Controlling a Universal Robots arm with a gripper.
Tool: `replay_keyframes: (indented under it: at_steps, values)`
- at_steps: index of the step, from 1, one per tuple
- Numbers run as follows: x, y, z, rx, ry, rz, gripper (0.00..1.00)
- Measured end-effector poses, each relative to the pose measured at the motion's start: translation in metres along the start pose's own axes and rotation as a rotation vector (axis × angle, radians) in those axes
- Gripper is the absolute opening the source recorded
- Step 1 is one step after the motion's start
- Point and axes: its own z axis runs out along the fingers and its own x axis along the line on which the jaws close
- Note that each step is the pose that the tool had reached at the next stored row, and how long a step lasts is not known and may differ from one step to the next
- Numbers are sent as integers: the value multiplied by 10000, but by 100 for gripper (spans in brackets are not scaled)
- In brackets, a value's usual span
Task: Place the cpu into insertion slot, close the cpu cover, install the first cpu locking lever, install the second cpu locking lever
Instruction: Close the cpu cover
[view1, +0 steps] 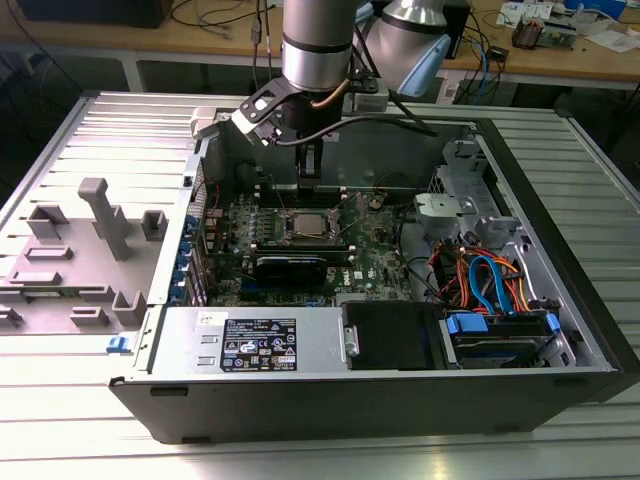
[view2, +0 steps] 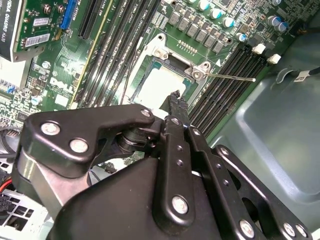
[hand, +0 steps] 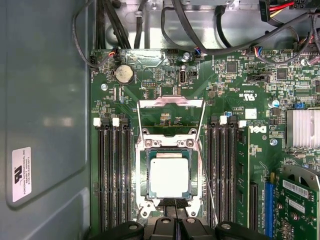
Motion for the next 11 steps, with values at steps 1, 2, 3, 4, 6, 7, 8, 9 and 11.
replay_keyframes:
  at_steps: [1,2,3,4,6,7,8,9,11]
  values:
    - [0,0,-17,0,0,0,11]
    - [0,0,-22,-1,1,-1,11]
    - [0,0,-22,-1,2,0,11]
    - [0,0,-22,-2,2,0,11]
    - [-1,-1,-27,0,0,0,11]
    - [0,-1,-28,0,0,-1,11]
    - [-1,-1,-30,0,0,0,11]
    - [-1,-1,-33,-1,-1,0,11]
    - [-1,-1,-38,0,0,-1,11]
